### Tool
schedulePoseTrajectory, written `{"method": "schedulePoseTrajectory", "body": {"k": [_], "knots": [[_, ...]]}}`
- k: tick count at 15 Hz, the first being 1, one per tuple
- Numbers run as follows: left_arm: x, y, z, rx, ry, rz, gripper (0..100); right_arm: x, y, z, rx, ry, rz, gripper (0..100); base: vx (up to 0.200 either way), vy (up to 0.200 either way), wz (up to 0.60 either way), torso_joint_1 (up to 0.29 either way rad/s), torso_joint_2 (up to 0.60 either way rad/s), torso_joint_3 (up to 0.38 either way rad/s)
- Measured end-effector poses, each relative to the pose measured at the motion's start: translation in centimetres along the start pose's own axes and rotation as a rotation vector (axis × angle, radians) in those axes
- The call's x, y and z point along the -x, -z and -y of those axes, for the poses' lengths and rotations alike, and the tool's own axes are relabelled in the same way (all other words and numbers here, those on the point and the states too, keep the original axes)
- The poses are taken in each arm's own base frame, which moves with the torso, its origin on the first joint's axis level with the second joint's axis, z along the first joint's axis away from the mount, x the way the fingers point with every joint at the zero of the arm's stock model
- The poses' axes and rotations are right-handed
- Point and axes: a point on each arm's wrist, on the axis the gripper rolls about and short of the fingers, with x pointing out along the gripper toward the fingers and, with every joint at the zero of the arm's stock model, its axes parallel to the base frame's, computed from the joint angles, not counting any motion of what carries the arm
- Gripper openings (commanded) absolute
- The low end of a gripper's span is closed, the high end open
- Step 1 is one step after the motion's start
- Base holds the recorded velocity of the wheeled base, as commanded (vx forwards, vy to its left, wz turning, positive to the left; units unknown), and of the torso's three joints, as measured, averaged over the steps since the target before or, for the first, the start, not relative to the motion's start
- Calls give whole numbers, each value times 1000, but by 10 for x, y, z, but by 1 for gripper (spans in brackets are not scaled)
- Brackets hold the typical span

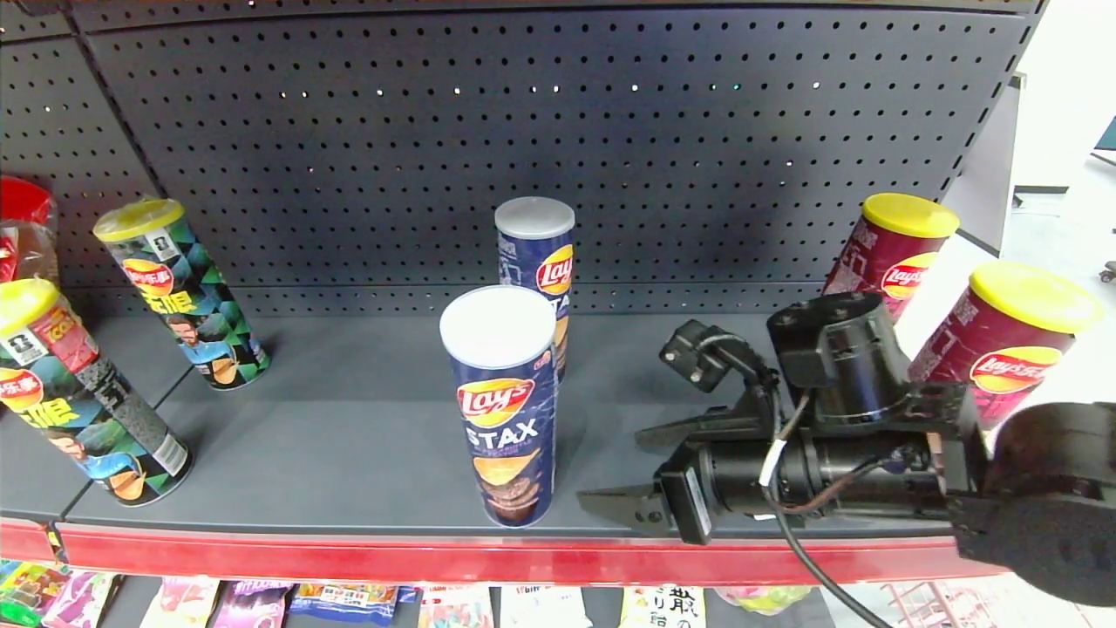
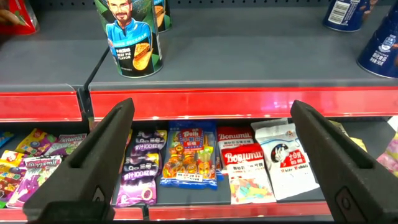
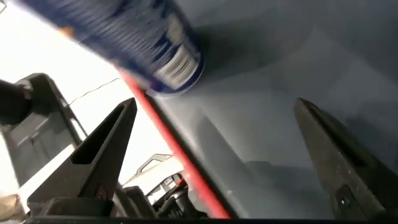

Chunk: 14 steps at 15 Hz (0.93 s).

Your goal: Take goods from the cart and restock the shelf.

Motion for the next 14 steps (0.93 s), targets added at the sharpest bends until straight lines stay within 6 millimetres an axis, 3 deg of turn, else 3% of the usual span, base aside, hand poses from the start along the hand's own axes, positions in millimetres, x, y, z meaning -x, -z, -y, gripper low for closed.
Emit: {"method": "schedulePoseTrajectory", "body": {"k": [4, 8, 11, 14], "knots": [[0, 0, 0, 0, 0, 0, 100, 73, 24, -17, 25, -10, 84, 100, 0, 0, 0, 0, 0, 0], [0, 0, 0, 0, 0, 0, 100, 149, 96, -24, 29, 28, 175, 100, 0, 0, 0, 0, 0, 0], [0, 0, 0, 0, 0, 0, 100, 181, 152, -21, -20, 204, 233, 100, 0, 0, 0, 0, 0, 0], [0, 0, 0, 0, 0, 0, 100, 196, 178, -19, -100, 501, 296, 100, 0, 0, 0, 0, 0, 0]]}}
